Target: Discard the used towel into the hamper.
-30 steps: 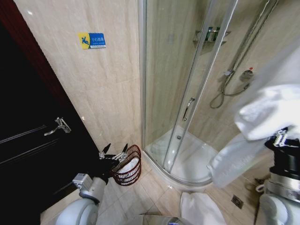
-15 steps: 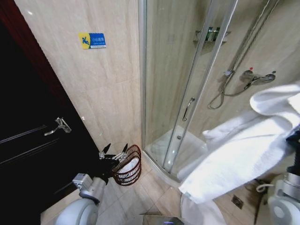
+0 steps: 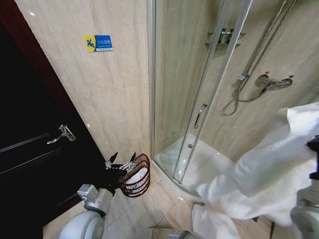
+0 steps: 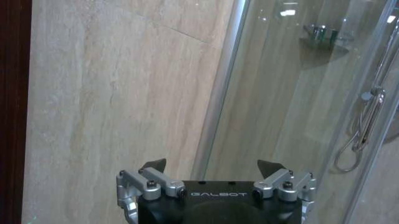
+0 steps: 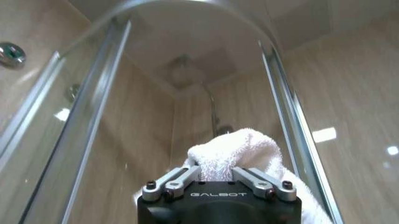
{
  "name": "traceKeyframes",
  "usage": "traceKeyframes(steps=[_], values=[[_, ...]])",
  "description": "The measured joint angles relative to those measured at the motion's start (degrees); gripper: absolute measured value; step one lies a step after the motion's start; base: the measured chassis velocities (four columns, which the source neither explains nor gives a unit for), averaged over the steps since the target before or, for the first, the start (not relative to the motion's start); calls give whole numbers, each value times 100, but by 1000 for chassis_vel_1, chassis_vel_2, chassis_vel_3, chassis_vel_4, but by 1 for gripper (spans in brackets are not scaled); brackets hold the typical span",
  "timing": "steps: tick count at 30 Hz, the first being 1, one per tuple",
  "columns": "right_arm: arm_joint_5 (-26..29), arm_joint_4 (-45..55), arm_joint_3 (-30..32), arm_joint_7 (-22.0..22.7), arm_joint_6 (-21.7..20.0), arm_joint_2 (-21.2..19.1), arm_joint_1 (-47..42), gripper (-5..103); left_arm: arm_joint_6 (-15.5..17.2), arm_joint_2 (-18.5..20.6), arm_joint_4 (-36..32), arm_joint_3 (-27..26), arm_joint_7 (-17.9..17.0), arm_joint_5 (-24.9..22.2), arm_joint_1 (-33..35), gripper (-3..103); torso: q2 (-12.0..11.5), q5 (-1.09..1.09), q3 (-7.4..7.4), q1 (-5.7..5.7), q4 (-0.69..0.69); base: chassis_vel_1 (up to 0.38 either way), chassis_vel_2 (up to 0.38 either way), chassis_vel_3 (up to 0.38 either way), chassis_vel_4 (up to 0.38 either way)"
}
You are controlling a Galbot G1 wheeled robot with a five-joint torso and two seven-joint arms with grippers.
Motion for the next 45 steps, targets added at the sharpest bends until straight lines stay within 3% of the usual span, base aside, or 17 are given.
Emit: traceKeyframes(steps=[15,45], values=[[355,-5,870,-190,71,-485,44,5,0,1,0,0,0,0,0,99,0,4,0,0,-2,0,0,0,0],[545,-14,926,-266,62,-523,64,5,0,1,0,0,0,0,0,99,0,3,0,2,-2,20,-17,-25,23]])
